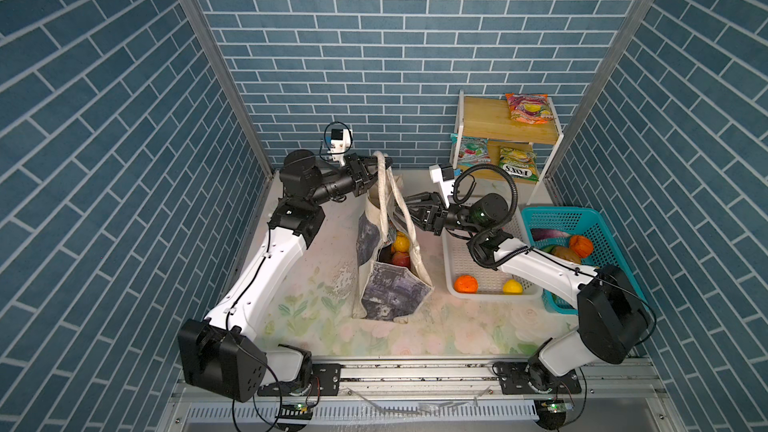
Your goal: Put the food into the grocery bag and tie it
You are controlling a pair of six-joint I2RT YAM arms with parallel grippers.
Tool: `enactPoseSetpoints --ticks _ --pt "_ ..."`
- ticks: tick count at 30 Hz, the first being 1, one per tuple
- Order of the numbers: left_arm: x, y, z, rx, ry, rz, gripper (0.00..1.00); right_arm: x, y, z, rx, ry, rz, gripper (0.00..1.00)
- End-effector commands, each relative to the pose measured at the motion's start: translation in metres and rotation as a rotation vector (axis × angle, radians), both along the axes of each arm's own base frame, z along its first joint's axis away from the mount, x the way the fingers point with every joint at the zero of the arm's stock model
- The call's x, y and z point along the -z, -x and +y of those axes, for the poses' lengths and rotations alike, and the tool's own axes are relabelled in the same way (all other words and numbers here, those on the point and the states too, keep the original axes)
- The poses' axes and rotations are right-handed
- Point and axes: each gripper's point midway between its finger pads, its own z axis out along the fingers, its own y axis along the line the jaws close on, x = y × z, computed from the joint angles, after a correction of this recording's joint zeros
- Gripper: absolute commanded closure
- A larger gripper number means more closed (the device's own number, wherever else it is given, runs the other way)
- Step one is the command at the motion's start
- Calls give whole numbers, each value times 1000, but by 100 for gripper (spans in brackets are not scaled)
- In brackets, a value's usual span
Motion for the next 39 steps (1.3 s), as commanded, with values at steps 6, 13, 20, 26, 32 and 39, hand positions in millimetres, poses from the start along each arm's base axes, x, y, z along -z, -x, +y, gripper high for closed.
enactPoseSetpoints --ticks 6,13,20,26,32,39 --pt "6 -7 1 -22 -5 -53 100 -36 21 8 -71 -97 -81 59" --pt "15 -10 1 -28 -8 -43 100 -42 23 15 -85 -112 -100 47" --pt "26 -13 3 -53 -43 -41 100 -50 20 25 -86 -133 -114 35" --pt "54 -13 15 -136 -247 -39 100 -56 21 32 -98 -146 -121 29" --pt "82 -13 29 -202 -428 -12 100 -58 20 35 -95 -154 -119 25" --pt "106 -13 37 -238 -635 13 100 -60 22 35 -99 -156 -121 23"
